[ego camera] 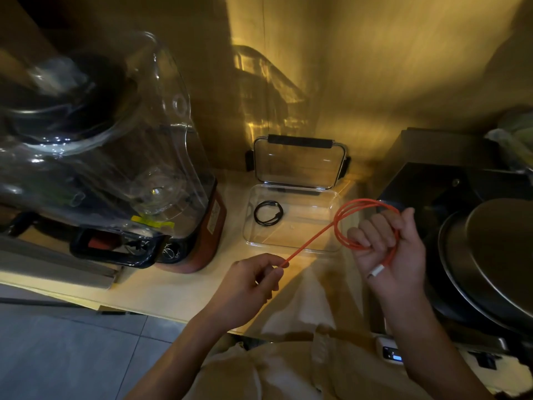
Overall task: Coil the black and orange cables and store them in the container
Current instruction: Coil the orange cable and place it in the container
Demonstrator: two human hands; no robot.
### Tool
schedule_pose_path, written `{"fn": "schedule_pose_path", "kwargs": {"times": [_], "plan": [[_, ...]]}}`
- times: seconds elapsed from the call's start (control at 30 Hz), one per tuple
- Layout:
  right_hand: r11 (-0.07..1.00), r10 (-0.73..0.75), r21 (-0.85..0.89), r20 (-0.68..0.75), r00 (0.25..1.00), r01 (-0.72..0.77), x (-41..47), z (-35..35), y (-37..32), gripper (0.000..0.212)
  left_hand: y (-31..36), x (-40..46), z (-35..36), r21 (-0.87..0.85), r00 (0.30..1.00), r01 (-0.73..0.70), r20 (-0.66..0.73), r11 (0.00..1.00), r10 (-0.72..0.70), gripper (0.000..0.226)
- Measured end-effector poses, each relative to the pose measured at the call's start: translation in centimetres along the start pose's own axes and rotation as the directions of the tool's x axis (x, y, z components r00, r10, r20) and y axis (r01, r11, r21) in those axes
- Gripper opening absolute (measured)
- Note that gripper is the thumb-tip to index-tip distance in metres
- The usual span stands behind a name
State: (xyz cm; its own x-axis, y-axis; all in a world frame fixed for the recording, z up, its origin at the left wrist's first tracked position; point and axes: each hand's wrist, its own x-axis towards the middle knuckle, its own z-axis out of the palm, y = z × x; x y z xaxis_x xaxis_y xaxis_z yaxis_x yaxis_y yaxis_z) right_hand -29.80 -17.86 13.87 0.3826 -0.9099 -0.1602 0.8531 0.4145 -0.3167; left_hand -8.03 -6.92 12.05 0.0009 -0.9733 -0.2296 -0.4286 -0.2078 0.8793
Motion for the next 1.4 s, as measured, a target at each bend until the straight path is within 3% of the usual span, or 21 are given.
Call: {"fn": "schedule_pose_path", "kwargs": {"times": [0.17, 0.3, 0.47, 0.67, 0.8, 0.97, 1.07, 1.2, 1.33, 1.4], "plan": [[0.978, -0.167, -0.148, -0.134, 0.977, 0.147, 0.4, 0.5, -0.1, 0.048, 0.7, -0.3, -0.3, -0.001, 0.998, -0.021, 0.06, 1.0, 0.021, 0.028], [0.924, -0.313, -0.296, -0.228, 0.922, 0.241, 0.7, 0.7, 0.0, 0.047, 1.3, -0.4, -0.3, 0.073, 0.992, -0.073, 0.111, 0.995, 0.064, 0.02], [0.82, -0.369, -0.524, -0.175, 0.913, 0.231, 0.7, 0.5, 0.9, 0.043, 2.9, -0.6, -0.1, -0.07, 0.982, -0.101, 0.154, 0.992, 0.11, 0.01], [0.68, -0.251, -0.728, -0.118, 0.961, 0.088, 0.4, -0.5, 2.0, 0.044, 5.7, -0.8, -0.4, -0.237, 0.932, -0.125, 0.305, 0.963, 0.196, 0.028], [0.573, -0.188, -0.819, -0.099, 0.977, 0.028, 0.1, -0.5, 3.2, 0.049, 7.0, -0.3, 0.4, -0.051, 0.93, -0.294, 0.215, 0.955, 0.298, 0.017], [0.663, 0.013, -0.746, -0.073, 0.997, -0.063, -0.5, -0.2, 4.0, 0.049, 8.2, 0.6, 1.4, 0.074, 0.891, -0.451, 0.102, 0.889, 0.443, 0.01], [0.628, 0.138, -0.769, -0.037, 0.99, -0.116, -1.2, 0.2, 4.1, 0.052, 8.9, 1.1, 1.5, 0.078, 0.875, -0.484, 0.014, 0.872, 0.484, 0.011], [0.712, 0.211, -0.68, -0.031, 0.977, -0.176, -2.2, 0.1, 4.7, 0.042, 9.5, 2.3, 1.1, 0.064, 0.897, -0.4, -0.176, 0.914, 0.405, 0.016], [0.681, 0.402, -0.665, -0.01, 0.916, -0.307, -2.8, 0.0, 5.0, 0.067, 9.0, 2.9, 0.5, 0.099, 0.919, -0.293, -0.247, 0.951, 0.309, 0.021], [0.673, 0.447, -0.662, 0.008, 0.894, -0.33, -3.0, 0.1, 5.1, 0.07, 8.4, 3.1, 0.6, 0.095, 0.932, -0.226, -0.268, 0.97, 0.243, 0.024]]}}
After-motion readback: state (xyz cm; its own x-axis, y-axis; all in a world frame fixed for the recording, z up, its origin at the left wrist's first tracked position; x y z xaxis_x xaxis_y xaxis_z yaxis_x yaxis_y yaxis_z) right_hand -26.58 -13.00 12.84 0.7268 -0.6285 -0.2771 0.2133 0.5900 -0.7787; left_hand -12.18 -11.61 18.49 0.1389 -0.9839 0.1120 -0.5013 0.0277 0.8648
